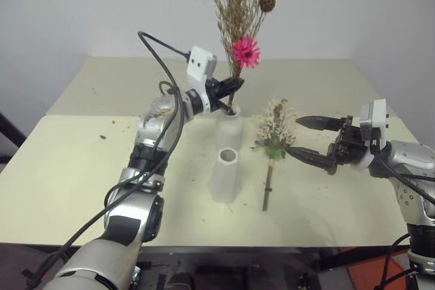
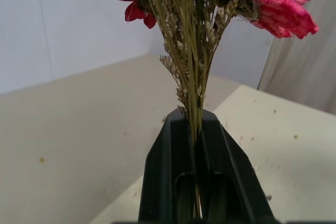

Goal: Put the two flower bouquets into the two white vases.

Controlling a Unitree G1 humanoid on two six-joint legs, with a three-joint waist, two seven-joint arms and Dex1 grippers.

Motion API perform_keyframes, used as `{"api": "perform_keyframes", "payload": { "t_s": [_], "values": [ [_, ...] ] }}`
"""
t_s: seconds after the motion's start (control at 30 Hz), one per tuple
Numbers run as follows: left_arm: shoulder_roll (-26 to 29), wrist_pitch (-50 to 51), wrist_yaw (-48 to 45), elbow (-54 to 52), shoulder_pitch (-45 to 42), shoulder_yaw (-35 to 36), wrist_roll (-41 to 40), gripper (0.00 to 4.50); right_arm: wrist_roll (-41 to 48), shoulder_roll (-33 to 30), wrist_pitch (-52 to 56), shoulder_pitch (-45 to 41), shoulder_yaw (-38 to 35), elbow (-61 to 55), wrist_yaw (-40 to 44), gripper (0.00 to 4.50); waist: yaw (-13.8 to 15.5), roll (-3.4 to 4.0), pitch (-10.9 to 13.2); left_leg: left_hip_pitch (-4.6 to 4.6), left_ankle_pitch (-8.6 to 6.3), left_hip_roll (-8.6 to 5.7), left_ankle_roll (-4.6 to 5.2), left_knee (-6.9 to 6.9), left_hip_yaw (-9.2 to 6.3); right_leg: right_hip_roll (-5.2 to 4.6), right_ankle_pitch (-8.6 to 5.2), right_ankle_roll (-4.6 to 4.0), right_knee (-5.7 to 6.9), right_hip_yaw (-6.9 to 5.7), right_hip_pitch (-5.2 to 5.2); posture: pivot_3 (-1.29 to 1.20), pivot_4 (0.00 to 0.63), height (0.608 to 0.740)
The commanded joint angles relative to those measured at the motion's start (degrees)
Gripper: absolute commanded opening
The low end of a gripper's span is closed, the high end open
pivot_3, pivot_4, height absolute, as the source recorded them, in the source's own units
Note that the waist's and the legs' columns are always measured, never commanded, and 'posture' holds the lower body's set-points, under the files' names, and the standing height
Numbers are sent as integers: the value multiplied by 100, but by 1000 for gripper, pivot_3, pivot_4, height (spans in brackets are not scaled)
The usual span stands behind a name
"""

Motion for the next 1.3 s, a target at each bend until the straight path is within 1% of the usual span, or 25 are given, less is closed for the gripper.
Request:
{"api": "perform_keyframes", "payload": {
  "t_s": [0.03,0.13,0.27,0.37,0.47,0.53,0.6,0.67,0.77,0.8,0.87,0.93,1.0,1.17,1.2,1.3],
  "values": [
    [129,267,-96,-668,142,-58,-41,1122,124,-109,-6,-54,-206,-146,-5,4500,-2,0,0,0,0,0,0,0,0,0,0,0,0,0,0,0,150,740],
    [303,712,-81,-1262,424,7,-183,2084,104,-118,-11,-94,-163,-75,43,4500,-3,0,0,1,0,0,0,0,0,0,1,-2,3,0,0,0,150,740],
    [759,1326,-190,-2338,948,74,-408,3426,9,-154,13,-172,-47,61,89,4500,-24,0,0,4,0,2,0,0,0,1,1,-2,6,2,0,0,150,740],
    [1164,1894,-241,-3027,1175,281,-737,4412,-326,-296,162,-199,233,83,-49,4500,-9,0,0,5,0,2,0,1,0,1,1,-2,9,2,0,0,150,740],
    [1775,2172,-579,-3609,1425,477,-1061,4462,-435,-431,473,-261,413,124,-104,4500,-12,1,0,5,0,3,0,0,0,2,0,-1,7,1,-1,0,150,740],
    [2225,2165,-913,-3929,1670,667,-1273,4462,-468,-494,928,-422,556,148,-285,4500,-36,1,0,5,0,3,0,0,0,1,0,-1,7,1,-1,0,150,740],
    [2651,1995,-1287,-4178,1972,868,-1433,4462,-551,-574,1815,-741,832,195,-630,4500,-60,1,0,6,0,4,0,-1,0,1,0,-3,8,2,-1,0,150,740],
    [2902,1846,-1554,-4305,2193,1045,-1593,4462,-621,-659,2766,-1092,1157,230,-904,4500,-70,2,0,9,0,5,0,0,1,1,0,-5,9,2,-1,0,150,740],
    [3525,1723,-2504,-4503,2650,1406,-2035,4462,-567,-483,5109,-2229,1742,747,-1410,4500,-117,2,1,8,0,7,-1,1,3,3,-2,-10,11,4,-5,0,150,740],
    [3635,1698,-2647,-4545,2711,1424,-2112,4462,-551,-426,5694,-2548,1961,903,-1460,4500,-127,2,1,6,1,7,0,-1,1,3,-3,-12,9,2,-4,0,150,740],
    [3793,1654,-2848,-4598,2735,1533,-2325,4462,-553,-372,6361,-2974,2318,1140,-1485,4500,-113,2,1,3,0,9,0,-2,0,4,2,-32,10,-2,-9,0,150,740],
    [3845,1705,-2892,-4635,2669,1590,-2533,4462,-591,-301,6817,-3361,2690,1431,-1502,4500,-78,2,1,-3,-1,10,3,-6,-2,4,3,-37,4,-7,-10,0,150,740],
    [3965,1650,-3126,-4689,2744,1625,-2659,4462,-608,-185,7173,-3757,3112,1794,-1488,4500,-76,2,1,-8,-1,8,3,-5,-2,1,4,-36,0,-7,-11,0,150,740],
    [4180,1467,-3440,-4804,3013,1562,-2674,4462,-632,111,7314,-4425,3745,2684,-1466,4500,-119,2,1,-6,-2,10,3,-4,-1,4,3,-32,3,-6,-13,0,150,740],
    [4212,1421,-3482,-4843,3108,1591,-2680,4462,-702,267,7314,-4544,3795,2947,-1546,4500,-135,2,1,-6,-2,10,3,-4,-1,5,1,-30,3,-6,-14,0,150,740],
    [4289,1339,-3542,-4909,3327,1713,-2721,4462,-946,765,7314,-4836,3650,3787,-1913,4500,-182,2,1,-1,-2,13,4,-4,0,8,1,-30,7,-4,-15,0,150,740]
  ]
}}
